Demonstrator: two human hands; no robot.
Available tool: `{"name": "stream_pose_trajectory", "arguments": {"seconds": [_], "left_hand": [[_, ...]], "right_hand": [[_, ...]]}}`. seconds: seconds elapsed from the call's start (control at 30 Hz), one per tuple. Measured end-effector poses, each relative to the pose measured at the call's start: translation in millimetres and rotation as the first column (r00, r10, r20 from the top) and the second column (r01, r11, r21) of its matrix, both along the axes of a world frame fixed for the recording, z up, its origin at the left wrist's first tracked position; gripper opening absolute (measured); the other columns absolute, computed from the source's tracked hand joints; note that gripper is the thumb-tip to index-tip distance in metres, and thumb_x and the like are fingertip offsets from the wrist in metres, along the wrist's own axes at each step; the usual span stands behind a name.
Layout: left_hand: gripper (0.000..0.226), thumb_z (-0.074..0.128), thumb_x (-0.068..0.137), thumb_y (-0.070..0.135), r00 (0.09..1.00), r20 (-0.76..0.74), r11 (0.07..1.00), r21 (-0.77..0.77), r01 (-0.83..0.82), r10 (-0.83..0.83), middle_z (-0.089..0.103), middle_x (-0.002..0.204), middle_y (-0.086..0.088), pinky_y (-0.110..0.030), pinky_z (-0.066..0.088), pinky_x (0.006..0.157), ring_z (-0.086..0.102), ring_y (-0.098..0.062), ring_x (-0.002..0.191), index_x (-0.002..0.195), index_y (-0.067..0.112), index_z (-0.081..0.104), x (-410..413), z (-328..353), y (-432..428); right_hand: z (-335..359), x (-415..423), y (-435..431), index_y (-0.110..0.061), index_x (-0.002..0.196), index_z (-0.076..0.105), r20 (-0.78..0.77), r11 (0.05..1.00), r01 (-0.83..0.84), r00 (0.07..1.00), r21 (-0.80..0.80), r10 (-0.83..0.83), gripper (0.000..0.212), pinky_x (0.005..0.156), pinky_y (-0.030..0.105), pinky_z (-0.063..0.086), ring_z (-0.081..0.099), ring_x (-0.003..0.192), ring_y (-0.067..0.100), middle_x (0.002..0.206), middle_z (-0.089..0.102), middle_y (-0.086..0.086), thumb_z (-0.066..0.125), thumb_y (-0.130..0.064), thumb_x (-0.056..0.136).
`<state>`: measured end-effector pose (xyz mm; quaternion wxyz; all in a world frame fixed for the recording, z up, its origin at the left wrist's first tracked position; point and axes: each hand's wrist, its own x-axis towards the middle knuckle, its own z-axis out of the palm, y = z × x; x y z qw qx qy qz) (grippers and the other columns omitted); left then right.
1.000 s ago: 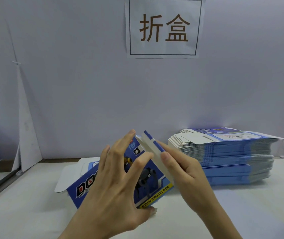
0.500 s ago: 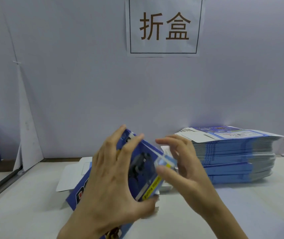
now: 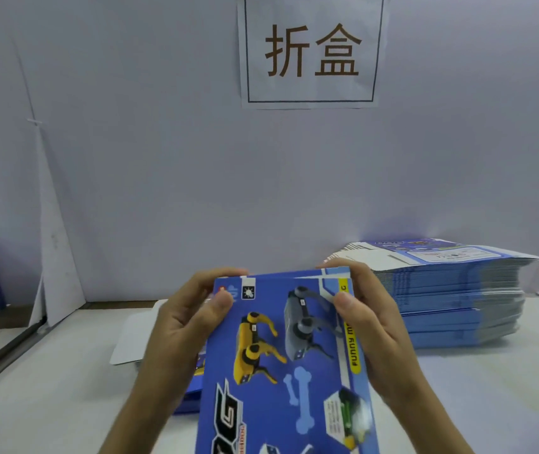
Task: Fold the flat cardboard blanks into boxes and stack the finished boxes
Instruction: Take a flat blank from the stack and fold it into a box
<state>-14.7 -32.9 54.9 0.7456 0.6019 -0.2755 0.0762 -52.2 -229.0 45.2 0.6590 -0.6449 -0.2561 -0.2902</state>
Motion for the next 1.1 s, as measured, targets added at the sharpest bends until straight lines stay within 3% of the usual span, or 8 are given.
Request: {"name": "stream_pose_trajectory", "arguments": {"seconds": [0.13, 0.27, 0.4, 0.53, 0.73, 0.83, 0.93, 1.1], "left_hand": [[0.017, 0.056, 0.075, 0.022, 0.996, -0.079, 0.981, -0.187, -0.046, 0.031, 0.073, 0.078, -0.003, -0.025, 0.053, 0.044, 0.069, -0.019, 0.057, 0.088, 0.013, 0.061, -1, -5, -12], [0.026, 0.07, 0.069, 0.017, 0.994, -0.078, 0.985, -0.15, -0.085, 0.074, 0.073, 0.074, 0.002, -0.025, 0.054, 0.043, 0.069, -0.016, 0.055, 0.091, 0.012, 0.056, 1, -2, -9], [0.019, 0.049, 0.073, 0.021, 0.992, -0.1, 0.982, -0.163, -0.097, 0.081, 0.07, 0.067, 0.001, -0.024, 0.053, 0.042, 0.067, -0.015, 0.051, 0.087, 0.01, 0.054, 2, -3, -11], [0.019, 0.047, 0.072, 0.02, 0.992, -0.12, 0.982, -0.177, -0.067, 0.046, 0.069, 0.065, 0.003, -0.023, 0.052, 0.042, 0.066, -0.013, 0.051, 0.085, 0.008, 0.052, 1, -1, -13], [0.014, 0.047, 0.075, 0.018, 0.992, -0.093, 0.979, -0.176, -0.105, 0.09, 0.068, 0.061, 0.009, -0.018, 0.049, 0.04, 0.063, -0.008, 0.047, 0.084, 0.008, 0.049, -2, -3, -20], [0.005, 0.046, 0.086, 0.011, 0.987, -0.096, 0.974, -0.176, -0.144, 0.129, 0.068, 0.06, 0.009, -0.017, 0.048, 0.039, 0.064, -0.007, 0.047, 0.085, 0.01, 0.051, 2, -4, -17], [0.013, 0.046, 0.094, 0.011, 0.966, -0.109, 0.945, -0.209, -0.253, 0.234, 0.067, 0.061, 0.006, -0.017, 0.047, 0.039, 0.063, -0.009, 0.047, 0.086, 0.016, 0.054, 6, -6, -12], [0.015, 0.048, 0.098, 0.02, 0.853, -0.304, 0.777, -0.362, -0.515, 0.424, 0.061, 0.065, 0.003, -0.014, 0.044, 0.038, 0.058, -0.003, 0.044, 0.085, 0.024, 0.053, 23, -14, 3]], "right_hand": [[-5, 1, 9, -0.031, 0.101, 0.062, -0.026, 0.996, -0.049, 0.998, 0.068, 0.051, 0.018, 0.065, 0.02, 0.053, 0.064, 0.078, 0.008, 0.087, 0.065, -0.009, 0.056, -0.026, 0.085], [-5, 1, 11, -0.033, 0.099, 0.064, -0.037, 0.997, -0.01, 0.999, 0.075, 0.013, 0.019, 0.065, 0.019, 0.052, 0.063, 0.078, 0.009, 0.088, 0.065, -0.008, 0.055, -0.032, 0.082], [-5, -1, 11, -0.035, 0.089, 0.065, -0.054, 0.999, 0.021, 0.998, 0.045, -0.019, 0.015, 0.058, 0.018, 0.048, 0.054, 0.066, 0.01, 0.077, 0.058, -0.002, 0.055, -0.038, 0.08], [-2, -1, 10, -0.038, 0.094, 0.065, -0.045, 1.0, 0.008, 0.999, 0.029, -0.007, 0.017, 0.062, 0.027, 0.051, 0.055, 0.072, 0.022, 0.088, 0.062, 0.005, 0.055, -0.037, 0.08], [-3, -1, 7, -0.037, 0.088, 0.066, -0.087, 0.999, 0.022, 0.996, 0.044, -0.018, 0.015, 0.062, 0.025, 0.05, 0.059, 0.073, 0.015, 0.079, 0.061, 0.0, 0.055, -0.042, 0.078], [-3, 1, 8, -0.032, 0.104, 0.063, -0.112, 0.999, 0.012, 0.994, 0.043, -0.008, 0.03, 0.071, 0.023, 0.054, 0.065, 0.089, 0.015, 0.099, 0.066, 0.001, 0.055, -0.045, 0.079], [-6, 6, 8, -0.031, 0.131, 0.048, -0.194, 0.997, -0.031, 0.981, -0.069, 0.017, 0.06, 0.087, 0.006, 0.043, 0.054, 0.117, -0.009, 0.122, 0.06, -0.027, 0.053, -0.052, 0.075], [-7, 4, -12, -0.033, 0.14, 0.042, -0.454, 0.907, -0.36, 0.86, -0.217, 0.233, 0.07, 0.096, 0.023, 0.048, 0.056, 0.126, 0.012, 0.138, 0.058, -0.009, 0.065, -0.041, 0.075]]}}
